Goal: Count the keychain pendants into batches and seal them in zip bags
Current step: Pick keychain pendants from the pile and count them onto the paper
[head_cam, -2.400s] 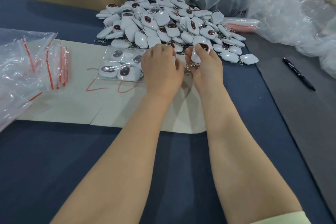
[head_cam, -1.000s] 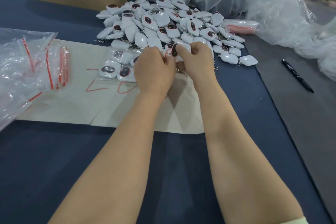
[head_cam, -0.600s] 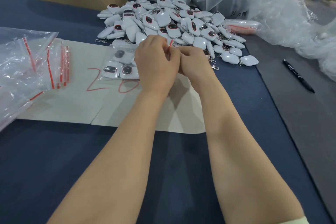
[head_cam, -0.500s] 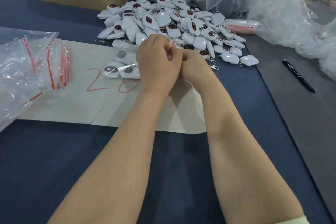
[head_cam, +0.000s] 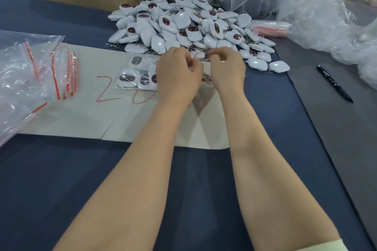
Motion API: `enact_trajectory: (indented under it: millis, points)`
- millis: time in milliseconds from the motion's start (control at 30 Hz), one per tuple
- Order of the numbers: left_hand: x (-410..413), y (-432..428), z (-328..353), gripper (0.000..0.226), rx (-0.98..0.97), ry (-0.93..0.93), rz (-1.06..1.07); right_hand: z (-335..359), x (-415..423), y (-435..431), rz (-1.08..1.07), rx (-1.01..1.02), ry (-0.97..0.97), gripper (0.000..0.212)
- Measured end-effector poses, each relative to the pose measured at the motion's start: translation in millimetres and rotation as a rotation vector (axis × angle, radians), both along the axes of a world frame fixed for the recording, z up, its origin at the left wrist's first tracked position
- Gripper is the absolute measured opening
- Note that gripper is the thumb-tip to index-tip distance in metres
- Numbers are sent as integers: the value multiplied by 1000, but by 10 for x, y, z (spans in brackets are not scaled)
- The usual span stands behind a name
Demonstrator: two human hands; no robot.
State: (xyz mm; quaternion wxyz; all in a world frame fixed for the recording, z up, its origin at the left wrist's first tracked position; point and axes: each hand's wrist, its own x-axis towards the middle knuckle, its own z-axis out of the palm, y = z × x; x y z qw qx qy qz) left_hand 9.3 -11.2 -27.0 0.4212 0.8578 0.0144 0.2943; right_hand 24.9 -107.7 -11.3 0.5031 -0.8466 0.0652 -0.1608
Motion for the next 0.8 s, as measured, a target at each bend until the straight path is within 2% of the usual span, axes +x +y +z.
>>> enact_trajectory:
  millis: [67,133,200,400,567,800]
  points:
    - [10,-5,-25,21,116,71,-12,-96,29,-103,-134,-220,58,31]
    - [10,-9,-39,22,194,101,-18,-174,37,-163,-126,-390,184,37]
    - [6,-8,-43,22,213,103,-15,-205,35,-166,-95,-468,262,42]
    - [3,-18,-30,23,219,127,-11,-261,62,-139,-65,-591,358,55]
    - [0,-22,-20,24,214,139,-9,-280,65,-125,-137,-565,292,53]
    - [-3,-22,-21,25,215,144,-8,-289,102,-134,-129,-595,336,66]
